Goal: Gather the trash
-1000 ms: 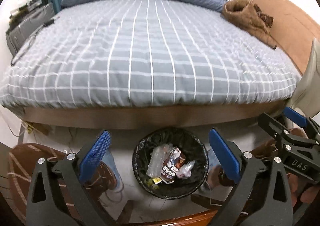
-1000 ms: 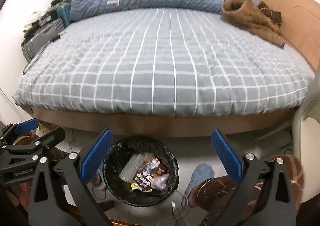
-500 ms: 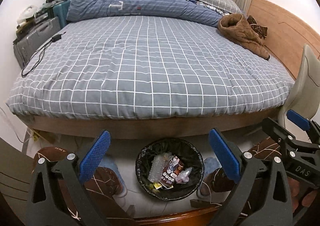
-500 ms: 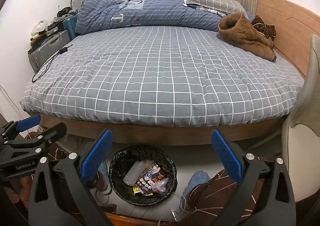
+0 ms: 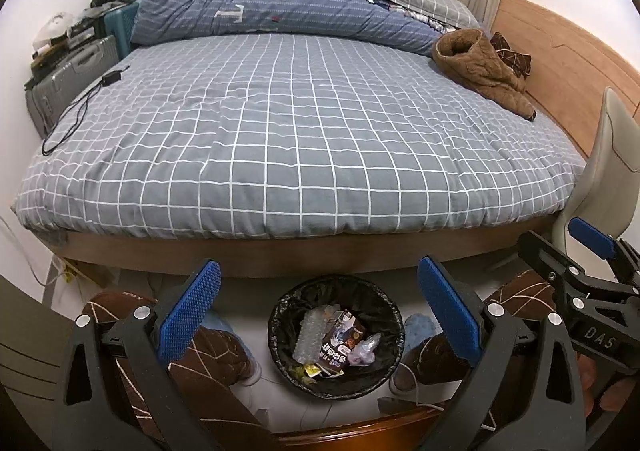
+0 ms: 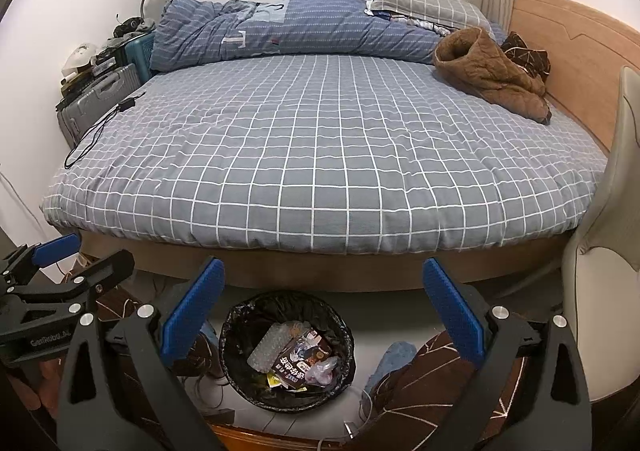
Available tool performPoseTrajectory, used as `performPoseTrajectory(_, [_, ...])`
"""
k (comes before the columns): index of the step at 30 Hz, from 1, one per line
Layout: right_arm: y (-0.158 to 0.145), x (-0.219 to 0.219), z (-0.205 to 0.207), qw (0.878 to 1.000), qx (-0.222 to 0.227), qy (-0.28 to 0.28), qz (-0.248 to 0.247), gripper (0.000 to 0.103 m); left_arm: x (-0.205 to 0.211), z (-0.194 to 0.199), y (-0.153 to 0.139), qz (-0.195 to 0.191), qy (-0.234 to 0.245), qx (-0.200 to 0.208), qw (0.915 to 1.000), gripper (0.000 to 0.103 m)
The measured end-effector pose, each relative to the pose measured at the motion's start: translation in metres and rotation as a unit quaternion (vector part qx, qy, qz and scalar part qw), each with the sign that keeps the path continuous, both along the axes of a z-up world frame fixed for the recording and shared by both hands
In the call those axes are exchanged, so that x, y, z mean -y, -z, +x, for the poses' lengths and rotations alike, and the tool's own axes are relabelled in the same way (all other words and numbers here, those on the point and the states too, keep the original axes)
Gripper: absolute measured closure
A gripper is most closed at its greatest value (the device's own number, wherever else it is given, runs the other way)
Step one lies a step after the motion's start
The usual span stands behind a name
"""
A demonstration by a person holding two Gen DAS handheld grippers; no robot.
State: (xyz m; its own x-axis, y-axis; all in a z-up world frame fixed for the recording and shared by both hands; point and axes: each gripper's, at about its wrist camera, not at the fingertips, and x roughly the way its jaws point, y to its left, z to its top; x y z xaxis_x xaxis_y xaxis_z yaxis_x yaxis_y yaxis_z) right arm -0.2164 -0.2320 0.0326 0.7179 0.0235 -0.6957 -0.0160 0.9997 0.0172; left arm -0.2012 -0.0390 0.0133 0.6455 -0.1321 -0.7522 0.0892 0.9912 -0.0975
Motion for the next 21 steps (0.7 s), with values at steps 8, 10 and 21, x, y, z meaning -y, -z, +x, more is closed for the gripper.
performPoseTrajectory(8, [0.0026,-0.0032,0.0022,1.000,-0.002,-0.002,-0.001,0.008,-0.0018,-0.0002,-0.0015,0.000,-0.003,0.000,1.0000,0.006])
performPoseTrajectory(10, [0.0025,-0.0034,0.0022,1.000,-0.002,-0.001,0.000,0.008,-0.0028,0.0000,-0.0015,0.001,-0.004,0.000,1.0000,0.006])
performPoseTrajectory(21, [0.0043,-0.0053,0.0040,1.000,0.001,-0.002,0.001,0.008,-0.0057,0.0009,-0.0046,0.004,-0.007,0.000,1.0000,0.006])
